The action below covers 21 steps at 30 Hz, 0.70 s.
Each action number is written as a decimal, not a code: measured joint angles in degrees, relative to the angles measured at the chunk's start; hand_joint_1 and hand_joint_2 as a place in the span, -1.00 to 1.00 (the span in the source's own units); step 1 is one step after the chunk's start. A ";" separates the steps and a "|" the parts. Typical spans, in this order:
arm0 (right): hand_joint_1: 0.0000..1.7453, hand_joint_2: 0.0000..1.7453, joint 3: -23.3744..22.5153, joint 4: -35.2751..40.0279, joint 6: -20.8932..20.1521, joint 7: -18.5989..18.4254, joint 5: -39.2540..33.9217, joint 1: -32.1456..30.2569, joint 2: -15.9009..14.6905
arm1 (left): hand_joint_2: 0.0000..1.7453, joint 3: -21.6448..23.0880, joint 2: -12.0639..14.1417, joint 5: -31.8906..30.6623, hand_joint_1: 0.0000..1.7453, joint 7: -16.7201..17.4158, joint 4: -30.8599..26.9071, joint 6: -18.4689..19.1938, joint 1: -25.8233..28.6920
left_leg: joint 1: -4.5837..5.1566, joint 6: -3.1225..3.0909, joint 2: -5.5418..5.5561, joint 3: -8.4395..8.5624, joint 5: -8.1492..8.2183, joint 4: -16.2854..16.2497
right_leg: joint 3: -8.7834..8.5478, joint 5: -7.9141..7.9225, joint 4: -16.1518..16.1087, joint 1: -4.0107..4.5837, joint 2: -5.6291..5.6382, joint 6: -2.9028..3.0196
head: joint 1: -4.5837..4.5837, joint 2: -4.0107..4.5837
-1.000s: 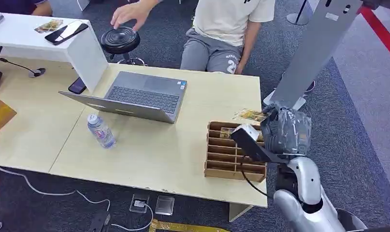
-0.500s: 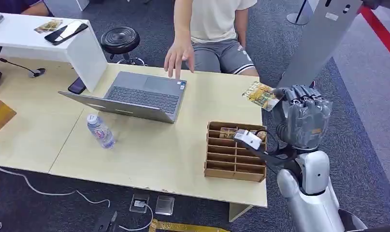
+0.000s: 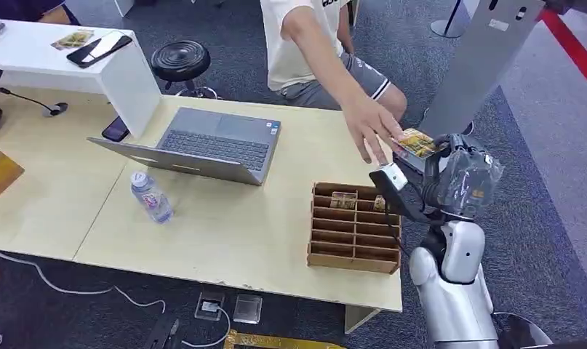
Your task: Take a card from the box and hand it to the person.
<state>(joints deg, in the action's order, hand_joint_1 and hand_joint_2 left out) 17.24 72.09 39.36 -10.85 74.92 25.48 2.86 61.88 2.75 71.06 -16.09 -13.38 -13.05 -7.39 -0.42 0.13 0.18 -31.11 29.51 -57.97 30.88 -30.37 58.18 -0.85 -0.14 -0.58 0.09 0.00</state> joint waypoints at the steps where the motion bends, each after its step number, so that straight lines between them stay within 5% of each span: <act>1: 0.72 1.00 0.26 -1.20 0.13 -0.89 -0.57 0.61 0.11 | -1.00 0.00 0.00 0.09 -1.00 0.00 0.00 0.00 0.01 | 0.00 0.00 0.00 0.01 0.00 0.00 | 0.00 0.00 0.00 0.00 0.00 0.00 | 0.02 0.00; 5: 0.72 1.00 1.53 -5.48 0.18 -4.29 -1.70 2.54 0.44 | -1.00 0.00 -0.02 0.15 -1.00 -0.09 0.00 0.00 -0.01 | 0.00 0.00 -0.02 0.03 0.00 0.00 | -0.01 0.00 0.01 0.00 0.02 0.00 | -0.04 0.00; 6: -1.00 1.00 2.10 -6.46 0.17 -5.11 -1.72 2.97 0.48 | -1.00 0.00 -0.02 0.15 -1.00 -0.09 0.00 0.00 -0.02 | 0.00 0.00 -0.02 0.05 0.00 0.00 | -0.01 0.00 0.01 0.00 0.02 0.00 | 0.00 0.00; 7: -1.00 1.00 2.83 -7.55 0.17 -5.72 -1.90 3.34 0.50 | 1.00 0.00 -0.02 0.15 -1.00 -0.11 0.00 0.00 -0.06 | 0.00 0.00 -0.02 0.05 0.00 0.00 | -0.01 0.00 0.01 0.00 0.02 0.00 | 0.00 0.00; 9: -1.00 1.00 4.16 -9.03 0.17 -6.64 -2.64 3.80 0.55 | 1.00 0.02 -0.04 -0.07 -1.00 -0.55 0.00 0.00 -0.07 | 0.00 0.01 0.00 0.04 -0.01 0.00 | -0.01 0.00 0.01 0.00 0.00 0.00 | -0.02 0.00; 10: -1.00 1.00 4.88 -9.51 0.20 -7.14 -3.04 3.90 0.57 | -1.00 0.04 -0.04 -0.39 -1.00 -0.68 0.00 0.00 -0.06 | 0.00 0.01 0.00 0.04 -0.01 0.00 | -0.01 0.00 0.02 0.00 0.00 0.00 | -0.02 0.00; 21: -1.00 1.00 8.90 -11.33 0.28 -7.47 -8.09 4.16 0.11 | -1.00 0.04 -0.02 -0.26 -1.00 -1.49 0.00 0.00 0.16 | 0.00 0.00 -0.01 0.05 0.00 -0.01 | 0.00 0.00 0.01 0.00 0.01 0.00 | -0.07 0.00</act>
<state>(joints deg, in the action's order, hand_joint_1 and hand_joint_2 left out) 26.14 60.76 39.65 -18.32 66.84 29.65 2.97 61.92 2.73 70.79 -17.57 -13.38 -13.05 -7.24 -0.41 0.13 0.17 -31.07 29.51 -57.97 30.88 -30.37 58.19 -0.85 -0.13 -0.58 0.02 0.00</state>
